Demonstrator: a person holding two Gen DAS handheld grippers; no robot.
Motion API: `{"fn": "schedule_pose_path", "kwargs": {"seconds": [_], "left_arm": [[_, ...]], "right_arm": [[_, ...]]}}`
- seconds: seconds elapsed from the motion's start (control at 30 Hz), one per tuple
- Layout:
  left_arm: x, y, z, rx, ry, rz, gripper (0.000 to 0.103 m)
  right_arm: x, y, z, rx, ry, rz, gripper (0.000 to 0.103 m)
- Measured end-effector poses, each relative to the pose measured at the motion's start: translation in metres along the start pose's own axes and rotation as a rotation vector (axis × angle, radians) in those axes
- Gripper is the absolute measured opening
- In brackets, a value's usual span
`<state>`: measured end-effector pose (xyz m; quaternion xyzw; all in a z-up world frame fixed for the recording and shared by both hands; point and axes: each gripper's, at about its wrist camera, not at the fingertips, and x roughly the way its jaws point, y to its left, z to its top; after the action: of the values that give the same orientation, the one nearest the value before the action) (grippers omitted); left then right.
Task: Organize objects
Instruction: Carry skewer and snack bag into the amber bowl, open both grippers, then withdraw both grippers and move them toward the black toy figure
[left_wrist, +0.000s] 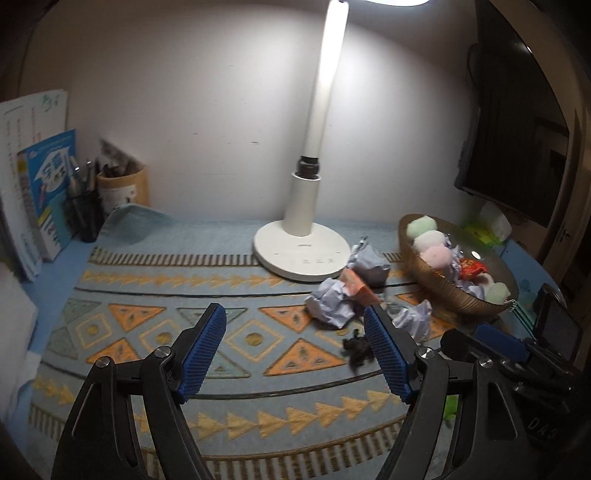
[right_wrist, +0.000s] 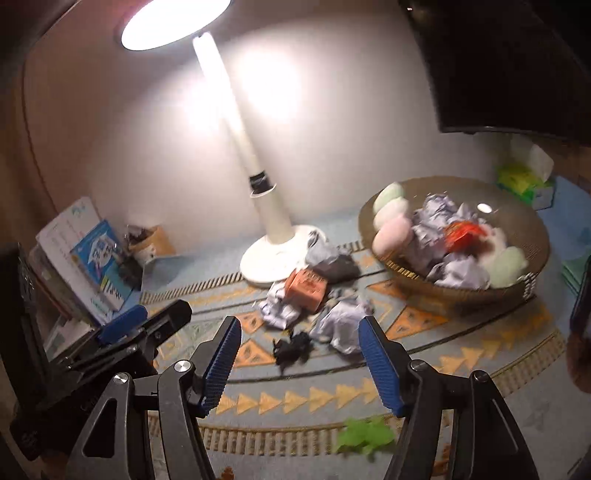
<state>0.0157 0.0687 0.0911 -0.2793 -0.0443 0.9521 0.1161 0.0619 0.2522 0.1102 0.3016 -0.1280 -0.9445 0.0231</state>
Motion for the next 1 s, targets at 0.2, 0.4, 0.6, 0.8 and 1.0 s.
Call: {"fn": "schedule_pose_path", "kwargs": {"seconds": [0.2,0.4,0.6,0.8,1.0], "left_arm": [[0.021,0.025,-0.027,-0.083,0.051,0.002,0.076],[0.032,0.024,-0.035,-0.091,0.122,-0.063,0.076],[0.031,0.023,-0.036,-0.094,0.121,-0.036,0.090],[0.030,0.026,-0.034,-0.107,0.117,-0.030,0.097],[0.025,0.024,-0.034,-0.092,0.089,0.000,0.097]], "right_arm": [[0.027,0.035,-0.047,-0.189,-0.012,-0.099,0.066],[0.043,0.024,-0.046,-0.156,0.049,-0.116,0.083],[0.041,0.027,-0.046,-0.168,0.039,-0.119,0.083],[0.039,0.026,-0.045,-0.159,0.036,-0.120,0.087],[0.038,0.025,-0.044,-0.151,0.031,-0.132,0.088]]}}
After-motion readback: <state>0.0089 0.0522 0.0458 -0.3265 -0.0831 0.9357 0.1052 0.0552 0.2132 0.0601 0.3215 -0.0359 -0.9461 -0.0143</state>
